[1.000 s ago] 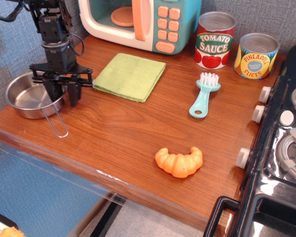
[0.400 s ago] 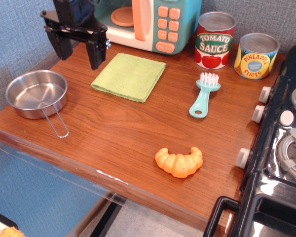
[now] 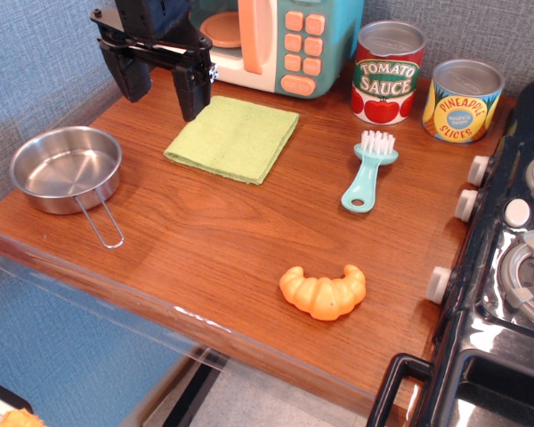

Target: Place the silver pot in the lower left corner of table.

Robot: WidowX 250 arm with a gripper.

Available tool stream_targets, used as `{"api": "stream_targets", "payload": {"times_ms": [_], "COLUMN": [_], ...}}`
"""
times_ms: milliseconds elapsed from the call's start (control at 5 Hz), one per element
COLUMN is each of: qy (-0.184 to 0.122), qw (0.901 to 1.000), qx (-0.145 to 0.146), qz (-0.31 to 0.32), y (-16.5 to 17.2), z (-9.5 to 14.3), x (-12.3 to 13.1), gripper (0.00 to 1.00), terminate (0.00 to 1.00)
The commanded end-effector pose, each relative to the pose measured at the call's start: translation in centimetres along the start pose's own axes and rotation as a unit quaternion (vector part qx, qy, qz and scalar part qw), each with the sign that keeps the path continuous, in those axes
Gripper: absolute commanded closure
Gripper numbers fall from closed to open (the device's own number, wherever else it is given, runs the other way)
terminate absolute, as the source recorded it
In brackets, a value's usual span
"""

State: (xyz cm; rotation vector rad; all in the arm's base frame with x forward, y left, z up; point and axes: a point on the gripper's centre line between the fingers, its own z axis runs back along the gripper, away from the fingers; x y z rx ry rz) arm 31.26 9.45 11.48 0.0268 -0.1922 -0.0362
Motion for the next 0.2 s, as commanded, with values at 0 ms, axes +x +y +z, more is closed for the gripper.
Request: {"api": "stream_targets", "payload": {"times_ms": [0], "qy": [-0.018], "qw": [0.9998], "qx": [0.007], "qz": [0.0], "y": [0.14], "z": [1.49], "x": [-0.31], "gripper": [0.0], "terminate": [1.0]}}
